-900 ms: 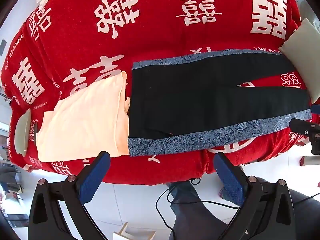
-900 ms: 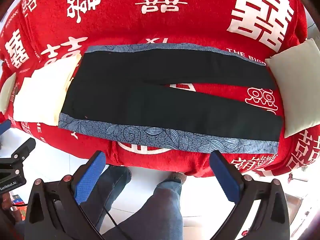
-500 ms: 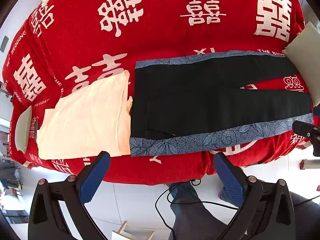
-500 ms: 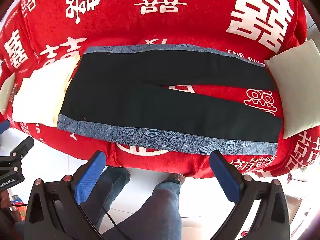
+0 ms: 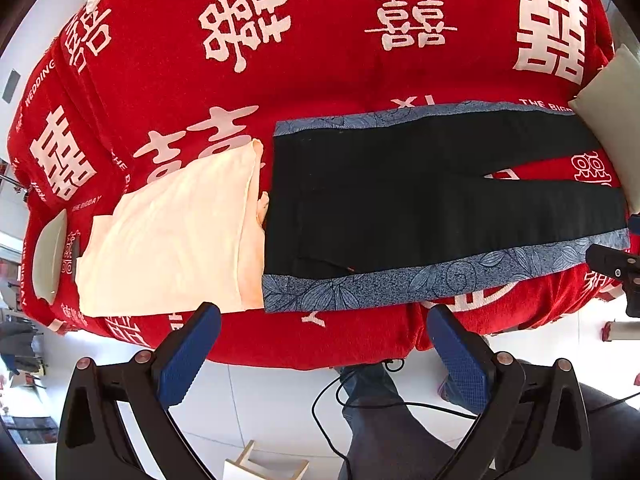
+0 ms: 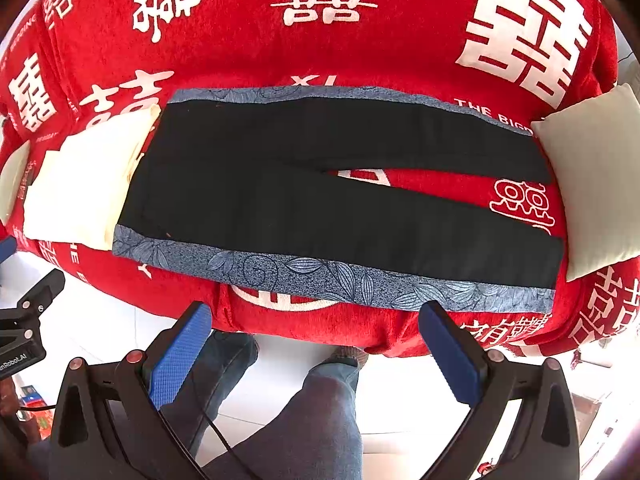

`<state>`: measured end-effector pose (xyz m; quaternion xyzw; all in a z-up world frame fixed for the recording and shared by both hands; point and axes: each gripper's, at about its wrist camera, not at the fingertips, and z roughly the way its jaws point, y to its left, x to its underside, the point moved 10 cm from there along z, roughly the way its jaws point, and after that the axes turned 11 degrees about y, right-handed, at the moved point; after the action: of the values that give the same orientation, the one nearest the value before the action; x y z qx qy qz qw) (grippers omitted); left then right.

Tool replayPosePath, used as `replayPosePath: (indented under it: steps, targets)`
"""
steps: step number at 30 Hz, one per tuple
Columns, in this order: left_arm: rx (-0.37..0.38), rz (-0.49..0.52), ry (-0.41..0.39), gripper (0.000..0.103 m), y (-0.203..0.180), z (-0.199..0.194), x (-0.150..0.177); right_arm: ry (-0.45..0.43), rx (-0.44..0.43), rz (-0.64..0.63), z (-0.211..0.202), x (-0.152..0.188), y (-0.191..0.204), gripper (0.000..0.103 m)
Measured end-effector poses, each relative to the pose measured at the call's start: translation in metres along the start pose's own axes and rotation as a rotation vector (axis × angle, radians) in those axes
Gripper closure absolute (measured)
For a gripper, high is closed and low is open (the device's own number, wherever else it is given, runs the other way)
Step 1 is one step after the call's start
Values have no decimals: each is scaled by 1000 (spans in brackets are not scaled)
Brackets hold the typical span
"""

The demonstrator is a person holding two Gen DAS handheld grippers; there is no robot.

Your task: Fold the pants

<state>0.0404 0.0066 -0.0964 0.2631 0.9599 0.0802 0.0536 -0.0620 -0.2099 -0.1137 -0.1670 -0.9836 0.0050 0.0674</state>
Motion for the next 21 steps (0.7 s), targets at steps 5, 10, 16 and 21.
replayPosePath:
  steps: [5,10,16,21]
  targets:
    - [-26,19,83,0,1,1,4,0,3,-5,0,-1,0,0]
    - [-26,21,91,0,0,1,4,0,2,-6,0,-1,0,0]
    - [-34,6,57,0,-2,0,2,2,-2,-11,1,-2,-3,0]
    - [-42,-3,37,0,-8,-2,-1,-5,-8,-11,1,-4,-7,0]
